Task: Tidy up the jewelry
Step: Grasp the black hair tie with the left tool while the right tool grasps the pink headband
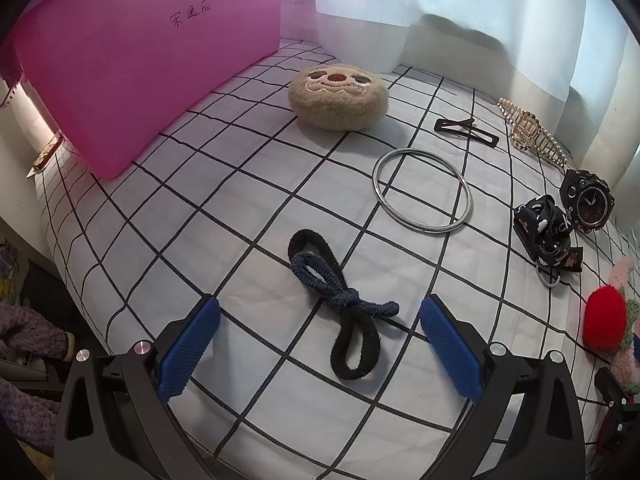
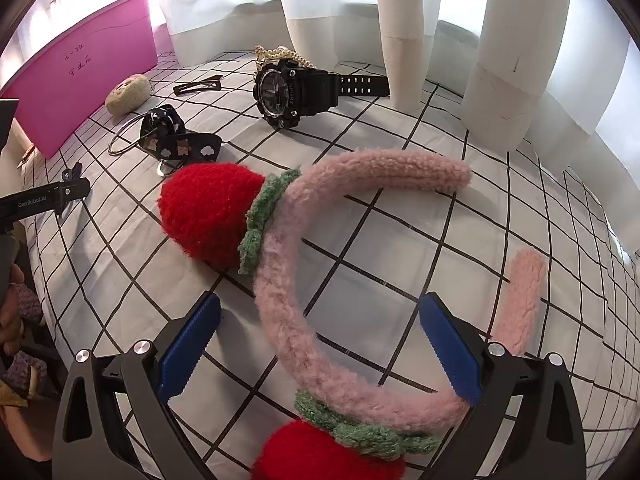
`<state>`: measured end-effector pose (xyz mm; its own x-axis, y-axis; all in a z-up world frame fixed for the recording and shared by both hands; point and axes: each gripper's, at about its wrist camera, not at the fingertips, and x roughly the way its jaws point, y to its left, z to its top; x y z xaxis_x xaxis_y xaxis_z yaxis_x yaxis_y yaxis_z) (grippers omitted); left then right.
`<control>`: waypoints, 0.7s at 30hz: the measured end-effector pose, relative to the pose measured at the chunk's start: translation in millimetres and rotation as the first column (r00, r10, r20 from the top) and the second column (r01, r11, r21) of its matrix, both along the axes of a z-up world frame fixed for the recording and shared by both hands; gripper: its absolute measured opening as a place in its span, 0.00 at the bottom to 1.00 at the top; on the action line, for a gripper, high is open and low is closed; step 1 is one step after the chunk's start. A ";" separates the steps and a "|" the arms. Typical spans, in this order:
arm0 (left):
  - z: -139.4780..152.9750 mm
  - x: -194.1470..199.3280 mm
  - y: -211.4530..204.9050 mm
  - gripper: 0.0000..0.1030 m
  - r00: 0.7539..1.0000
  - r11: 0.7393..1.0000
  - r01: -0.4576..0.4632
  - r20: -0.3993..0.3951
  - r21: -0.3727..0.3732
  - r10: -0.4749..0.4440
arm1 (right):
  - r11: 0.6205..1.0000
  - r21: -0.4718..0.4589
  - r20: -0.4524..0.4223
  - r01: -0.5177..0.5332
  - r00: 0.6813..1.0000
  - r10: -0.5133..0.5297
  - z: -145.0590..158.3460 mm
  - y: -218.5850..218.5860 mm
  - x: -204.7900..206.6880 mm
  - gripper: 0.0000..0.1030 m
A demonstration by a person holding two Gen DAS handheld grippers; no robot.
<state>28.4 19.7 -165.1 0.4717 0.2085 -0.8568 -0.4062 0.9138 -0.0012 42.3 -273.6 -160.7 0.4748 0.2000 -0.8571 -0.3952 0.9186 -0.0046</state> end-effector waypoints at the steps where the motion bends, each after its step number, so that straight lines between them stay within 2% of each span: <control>1: 0.3 0.0 0.2 0.95 1.000 1.000 0.002 -0.004 -0.001 -0.002 | 1.000 0.003 0.006 0.003 1.000 -0.003 -0.3 -0.2 -0.9 0.92; 7: 1.4 -0.3 -1.2 0.95 1.000 1.000 -0.018 -0.001 0.004 0.018 | 1.000 0.010 0.014 0.014 1.000 -0.014 -0.3 -1.3 -1.7 0.92; 11: 3.4 -4.2 -2.7 0.92 1.000 1.000 0.017 -0.004 -0.002 -0.017 | 1.000 -0.005 -0.023 0.020 1.000 -0.020 0.7 0.3 0.8 0.92; 16: 7.5 -9.4 -11.4 0.75 0.998 0.999 0.052 0.019 0.013 -0.052 | 1.000 -0.016 -0.050 0.022 0.999 -0.022 2.2 3.8 4.6 0.91; 18: 9.3 -8.3 -17.8 0.60 0.997 0.997 0.078 0.024 0.020 -0.078 | 1.000 -0.018 -0.055 0.022 0.998 -0.023 2.6 5.4 4.6 0.91; 21: 11.0 -7.6 -23.6 0.47 0.993 0.993 0.113 0.024 0.023 -0.114 | 1.000 -0.018 -0.059 0.011 0.998 -0.012 2.1 8.5 3.6 0.90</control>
<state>20.8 -3.8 -154.1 0.5143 0.1706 -0.8405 -0.3001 0.9539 0.0100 45.9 -265.1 -158.5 0.4251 0.1794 -0.8872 -0.3845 0.9231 0.0025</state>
